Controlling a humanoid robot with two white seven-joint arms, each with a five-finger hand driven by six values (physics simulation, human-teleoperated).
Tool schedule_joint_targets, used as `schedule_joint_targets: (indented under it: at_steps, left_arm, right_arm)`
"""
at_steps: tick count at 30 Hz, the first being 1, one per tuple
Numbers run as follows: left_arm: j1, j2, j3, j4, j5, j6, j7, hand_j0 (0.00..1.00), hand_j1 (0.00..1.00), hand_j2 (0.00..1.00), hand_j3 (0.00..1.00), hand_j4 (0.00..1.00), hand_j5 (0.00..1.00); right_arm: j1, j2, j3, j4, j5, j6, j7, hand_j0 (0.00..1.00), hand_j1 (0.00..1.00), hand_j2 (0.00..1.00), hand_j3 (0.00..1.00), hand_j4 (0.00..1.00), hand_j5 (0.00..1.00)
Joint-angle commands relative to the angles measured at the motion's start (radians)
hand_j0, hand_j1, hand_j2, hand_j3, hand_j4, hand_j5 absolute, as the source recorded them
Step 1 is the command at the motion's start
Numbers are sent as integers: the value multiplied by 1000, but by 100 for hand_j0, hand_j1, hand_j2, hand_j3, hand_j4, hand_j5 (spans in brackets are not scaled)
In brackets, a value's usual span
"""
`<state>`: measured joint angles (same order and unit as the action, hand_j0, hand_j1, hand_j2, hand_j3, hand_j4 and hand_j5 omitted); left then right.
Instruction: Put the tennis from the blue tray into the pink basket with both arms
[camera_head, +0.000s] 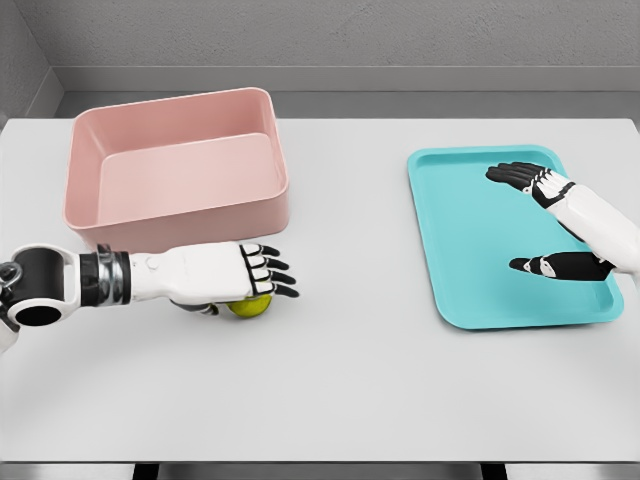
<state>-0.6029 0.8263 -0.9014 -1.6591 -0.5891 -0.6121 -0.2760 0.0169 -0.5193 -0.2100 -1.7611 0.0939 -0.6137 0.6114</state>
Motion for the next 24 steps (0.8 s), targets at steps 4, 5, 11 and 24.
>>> schedule_joint_targets:
  at_steps: [4, 5, 11, 24]
  left_arm:
    - [-2, 1, -1, 15, 6, 1, -2, 99, 99, 99, 99, 99, 99]
    - [-2, 1, -1, 15, 6, 1, -20, 90, 90, 90, 90, 90, 90]
    - [-2, 1, -1, 15, 5, 1, -52, 61, 61, 61, 61, 61, 61]
    - [-8, 4, 7, 13, 20, 1, -60, 49, 49, 49, 49, 49, 49]
  right_arm:
    - [2, -1, 0, 2, -6, 3, -1, 100, 100, 100, 100, 100, 100]
    - [2, -2, 0, 0, -6, 3, -1, 100, 100, 100, 100, 100, 100]
    - [2, -2, 0, 0, -6, 3, -1, 100, 100, 100, 100, 100, 100]
    - [3, -2, 0, 2, -7, 3, -1, 100, 100, 100, 100, 100, 100]
